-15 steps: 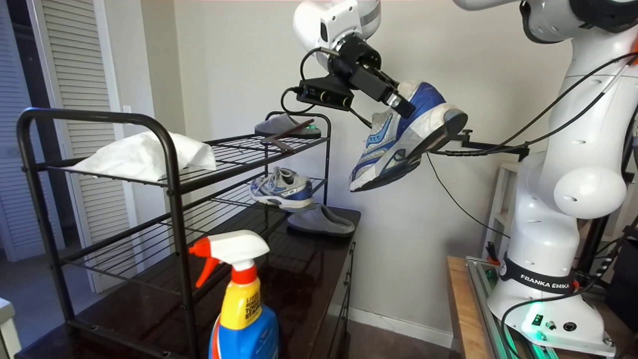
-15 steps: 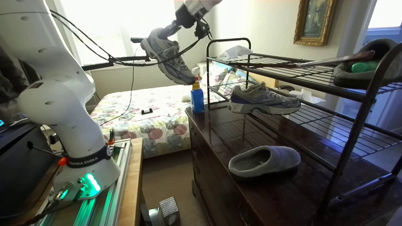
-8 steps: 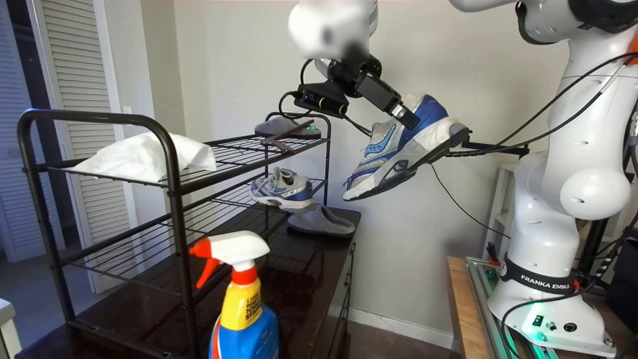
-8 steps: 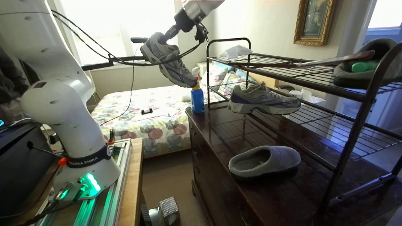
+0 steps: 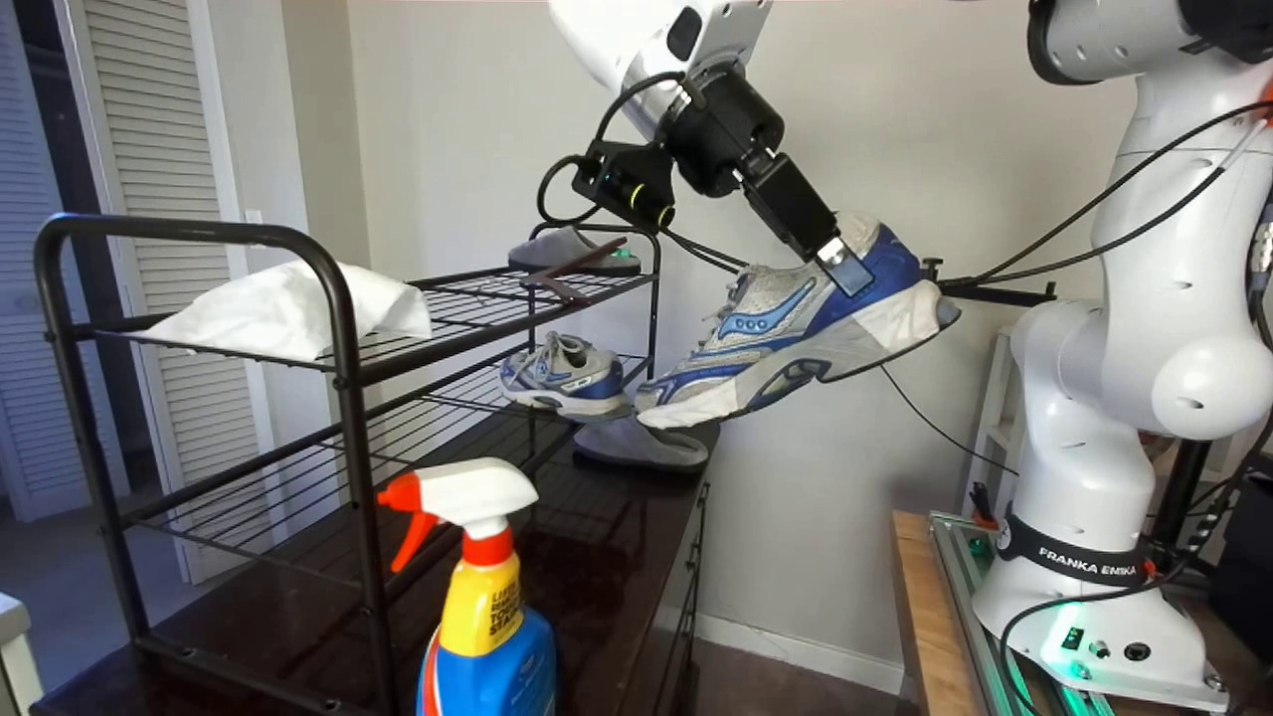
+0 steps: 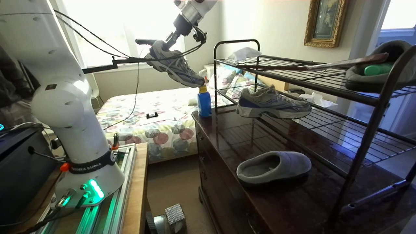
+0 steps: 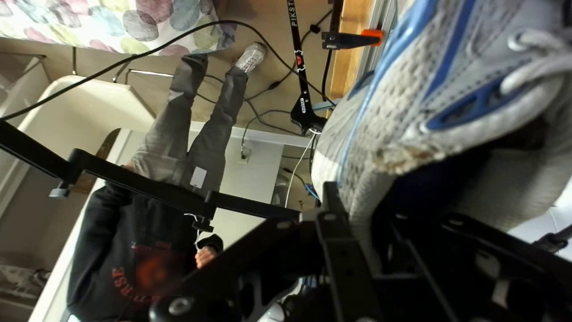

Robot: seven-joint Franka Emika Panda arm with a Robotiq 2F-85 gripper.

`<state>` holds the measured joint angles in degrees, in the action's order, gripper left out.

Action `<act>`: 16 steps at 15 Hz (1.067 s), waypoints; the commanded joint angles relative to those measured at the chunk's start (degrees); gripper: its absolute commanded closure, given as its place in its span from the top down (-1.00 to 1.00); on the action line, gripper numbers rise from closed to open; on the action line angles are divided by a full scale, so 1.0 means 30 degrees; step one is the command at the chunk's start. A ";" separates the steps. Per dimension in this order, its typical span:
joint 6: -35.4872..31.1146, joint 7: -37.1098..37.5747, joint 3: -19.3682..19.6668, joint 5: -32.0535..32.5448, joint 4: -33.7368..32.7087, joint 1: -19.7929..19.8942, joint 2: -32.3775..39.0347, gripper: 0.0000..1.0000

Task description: Pick up the shoe from the top shelf and put it in the first shelf

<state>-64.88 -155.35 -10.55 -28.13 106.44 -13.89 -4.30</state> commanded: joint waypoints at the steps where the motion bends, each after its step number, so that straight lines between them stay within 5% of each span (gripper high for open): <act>1: -0.0593 -0.0352 -0.0437 -0.0173 -0.0265 -0.0110 0.0102 -0.94; 3: -0.0426 0.0069 -0.0666 0.0059 -0.0088 -0.0176 0.0073 -0.74; 5: -0.0426 0.0076 -0.0653 0.0060 -0.0069 -0.0135 0.0133 -0.94; 16: -0.1903 0.1934 -0.0247 0.2984 -0.2174 0.0567 0.2502 -0.94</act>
<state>-71.65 -151.06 -11.18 -22.00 104.46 -12.63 0.28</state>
